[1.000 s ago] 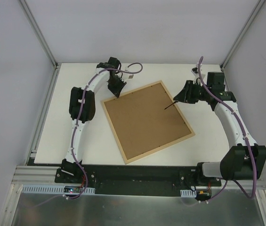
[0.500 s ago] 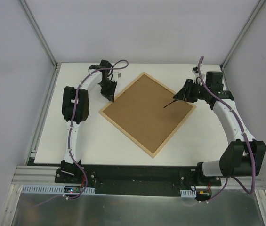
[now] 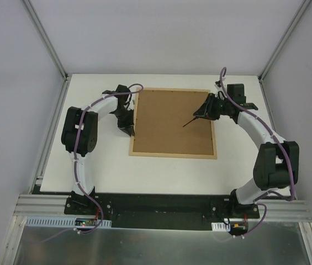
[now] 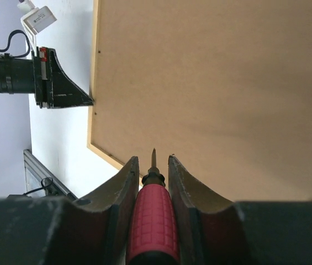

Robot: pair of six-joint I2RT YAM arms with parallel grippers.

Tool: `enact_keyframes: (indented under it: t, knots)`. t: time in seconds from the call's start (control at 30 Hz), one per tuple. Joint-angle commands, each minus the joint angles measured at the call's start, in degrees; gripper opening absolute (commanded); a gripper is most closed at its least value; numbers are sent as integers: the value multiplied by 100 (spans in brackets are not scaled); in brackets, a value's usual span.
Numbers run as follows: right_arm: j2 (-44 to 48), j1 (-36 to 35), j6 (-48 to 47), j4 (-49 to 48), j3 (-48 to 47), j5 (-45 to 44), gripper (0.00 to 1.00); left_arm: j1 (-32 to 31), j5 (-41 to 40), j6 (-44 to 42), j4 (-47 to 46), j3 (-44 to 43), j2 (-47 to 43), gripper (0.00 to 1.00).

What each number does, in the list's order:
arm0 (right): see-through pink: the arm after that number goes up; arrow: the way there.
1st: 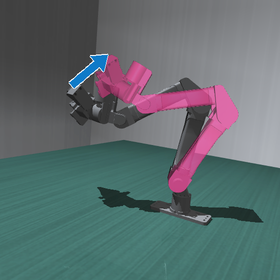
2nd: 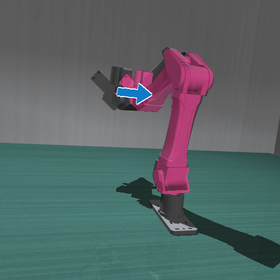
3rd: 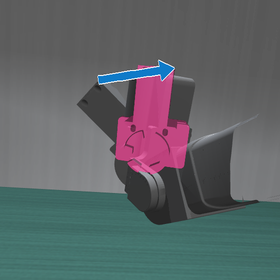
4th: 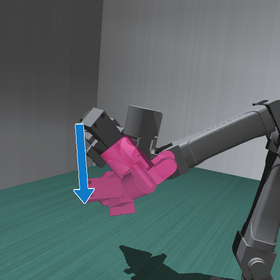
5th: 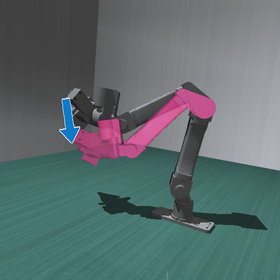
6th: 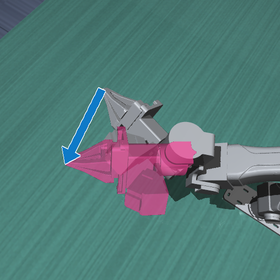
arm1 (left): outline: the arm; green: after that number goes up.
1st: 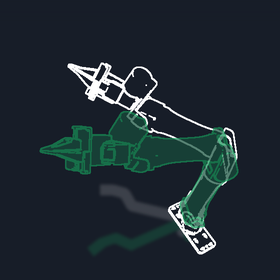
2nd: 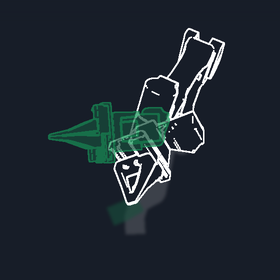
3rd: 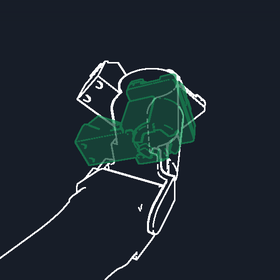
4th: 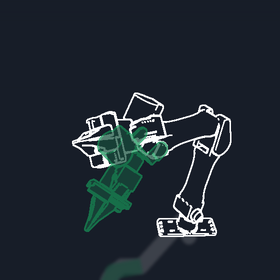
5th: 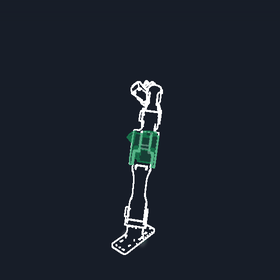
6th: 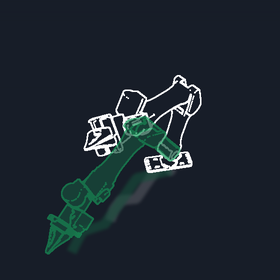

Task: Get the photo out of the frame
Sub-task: Adjust the photo frame at the center of the board, then release the photo frame item from the photo frame.

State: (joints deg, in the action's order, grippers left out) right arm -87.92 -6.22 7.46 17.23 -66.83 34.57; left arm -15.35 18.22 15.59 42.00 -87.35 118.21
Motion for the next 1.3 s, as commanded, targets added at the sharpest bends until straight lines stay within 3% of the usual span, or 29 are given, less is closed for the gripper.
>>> enact_keyframes:
  t: [0.0,0.33,0.43,0.67,1.1,1.27]
  knots:
    - [-567,-510,519,-721,-84,190,0,-354,673,646,-262,245,-483,0]
    - [-2255,-1224,1520,-2003,-410,1008,0,-267,1359,436,-306,-124,-281,36]
    - [-2449,-1346,1889,-2538,-279,1096,0,-117,1456,296,-306,-37,-343,40]
    - [-2950,-1645,2532,-3331,-146,1272,1,-91,1658,102,-438,543,-369,40]
    - [-3187,-1892,2462,-3710,205,1334,0,-231,2063,181,-596,746,-527,37]
    - [-3214,-1918,2453,-3859,240,1272,0,-240,1993,181,-614,816,-457,27]
